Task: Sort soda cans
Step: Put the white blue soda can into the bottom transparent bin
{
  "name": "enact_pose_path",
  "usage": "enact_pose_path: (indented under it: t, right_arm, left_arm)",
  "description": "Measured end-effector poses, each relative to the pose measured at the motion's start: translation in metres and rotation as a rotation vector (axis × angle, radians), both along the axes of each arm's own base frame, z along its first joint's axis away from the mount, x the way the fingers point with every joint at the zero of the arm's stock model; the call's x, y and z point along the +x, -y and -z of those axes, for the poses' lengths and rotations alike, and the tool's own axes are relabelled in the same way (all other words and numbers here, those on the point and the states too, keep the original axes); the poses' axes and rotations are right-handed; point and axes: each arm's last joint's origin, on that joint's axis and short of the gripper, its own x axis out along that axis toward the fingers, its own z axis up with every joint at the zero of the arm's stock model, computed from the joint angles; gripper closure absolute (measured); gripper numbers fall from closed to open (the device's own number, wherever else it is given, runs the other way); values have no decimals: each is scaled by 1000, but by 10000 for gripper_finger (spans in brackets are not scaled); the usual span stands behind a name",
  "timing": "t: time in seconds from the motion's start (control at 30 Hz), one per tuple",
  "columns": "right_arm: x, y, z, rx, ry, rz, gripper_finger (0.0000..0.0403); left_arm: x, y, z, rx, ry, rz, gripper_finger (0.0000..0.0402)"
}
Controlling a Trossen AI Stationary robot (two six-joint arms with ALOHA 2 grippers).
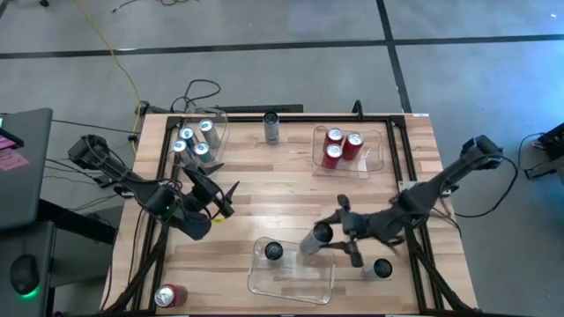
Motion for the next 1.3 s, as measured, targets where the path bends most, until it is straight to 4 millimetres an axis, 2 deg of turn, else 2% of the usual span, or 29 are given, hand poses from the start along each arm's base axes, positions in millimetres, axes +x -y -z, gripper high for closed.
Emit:
enact_pose_path:
  t: [0.13,0.33,0.67,1.03,1.3]
  right_arm:
    - [15,-12,21,-32,-39,31,168]
    - [35,-22,40,-24,-34,43,168]
    - [52,-34,79,-9,-131,73,168]
    - [61,-39,101,-32,-173,76,168]
    - [64,-40,104,-52,-172,68,152]
  left_arm:
    - [1,1,-1,-7,15,1,82]
    - [1,1,-1,1,5,4,82]
    - [1,1,-1,22,-19,9,82]
    - [1,0,-1,36,-30,5,82]
    - [3,-5,-1,23,-18,-22,82]
